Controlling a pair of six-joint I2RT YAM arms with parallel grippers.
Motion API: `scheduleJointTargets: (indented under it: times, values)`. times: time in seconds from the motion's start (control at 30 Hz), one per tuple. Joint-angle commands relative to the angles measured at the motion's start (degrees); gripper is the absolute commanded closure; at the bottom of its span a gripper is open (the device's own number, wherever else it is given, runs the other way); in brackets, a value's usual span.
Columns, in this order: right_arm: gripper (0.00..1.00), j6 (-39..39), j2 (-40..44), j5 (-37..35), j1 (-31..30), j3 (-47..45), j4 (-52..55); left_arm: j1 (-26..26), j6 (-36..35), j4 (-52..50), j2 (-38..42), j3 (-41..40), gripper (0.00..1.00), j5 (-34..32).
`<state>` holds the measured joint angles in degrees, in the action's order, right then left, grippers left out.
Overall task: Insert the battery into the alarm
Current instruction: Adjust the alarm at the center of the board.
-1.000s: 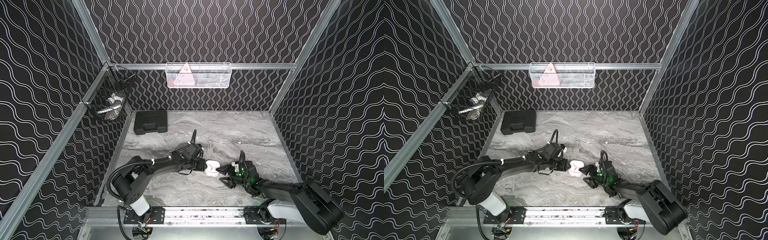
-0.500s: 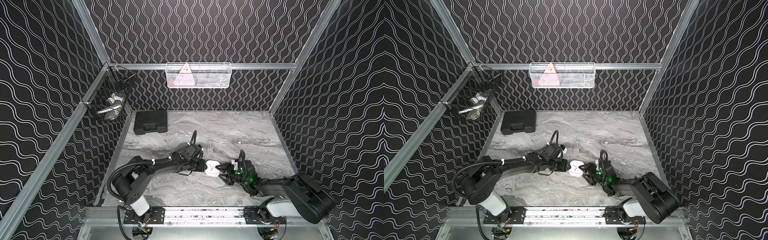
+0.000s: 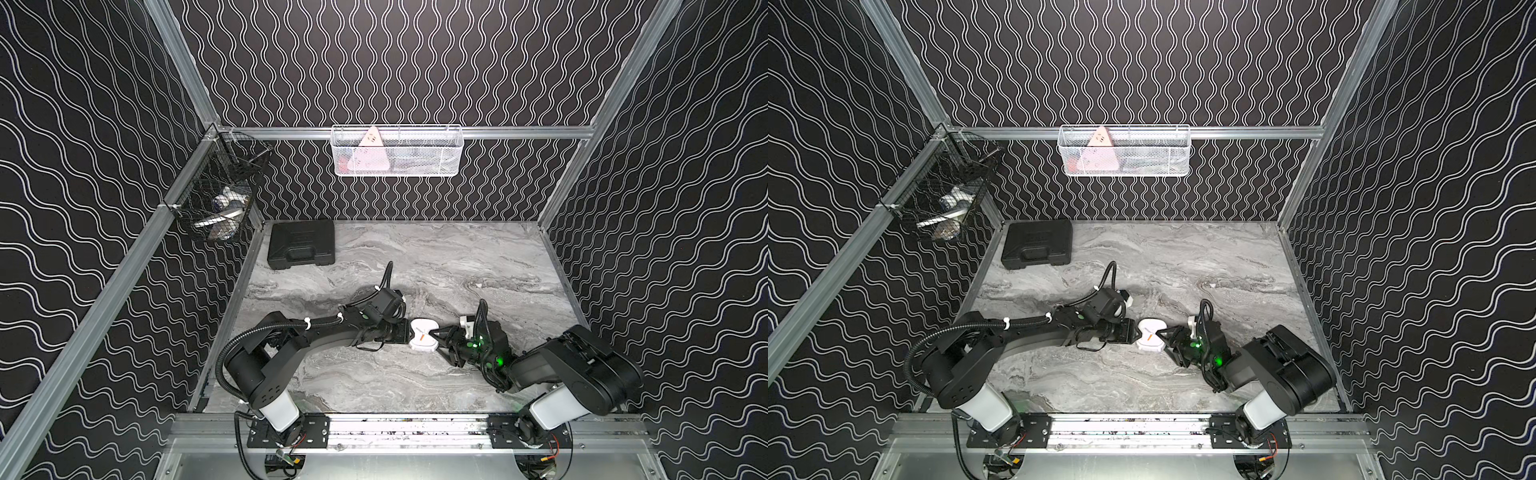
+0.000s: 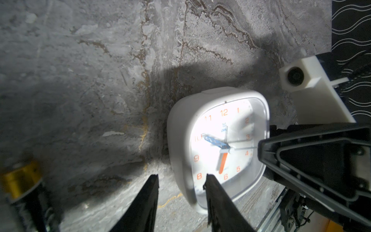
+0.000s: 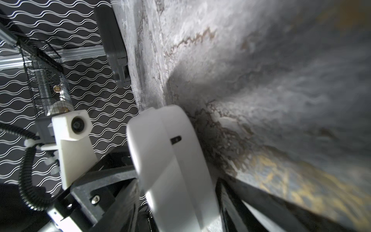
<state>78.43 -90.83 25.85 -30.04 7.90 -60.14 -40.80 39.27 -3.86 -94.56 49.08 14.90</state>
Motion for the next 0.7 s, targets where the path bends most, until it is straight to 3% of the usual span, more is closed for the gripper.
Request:
scheduleJointTargets:
  times: [0.0,0.4,0.67]
  values:
    - [0.37,1.3,-3.8,0.6,-0.1,-0.8,-5.4,0.0,1.0,0.5,-0.1,0.1,0.56,-0.2]
    - [0.54,7.1,-18.5,1.0,-0.1,-3.3,-26.5,0.0,0.6,-0.5,0.6,0.3,0.49,-0.7]
    - [0.6,5.6,-14.4,1.4,-0.1,-2.7,-21.1,0.0,0.0,-0.6,3.5,0.2,0.4,-3.0]
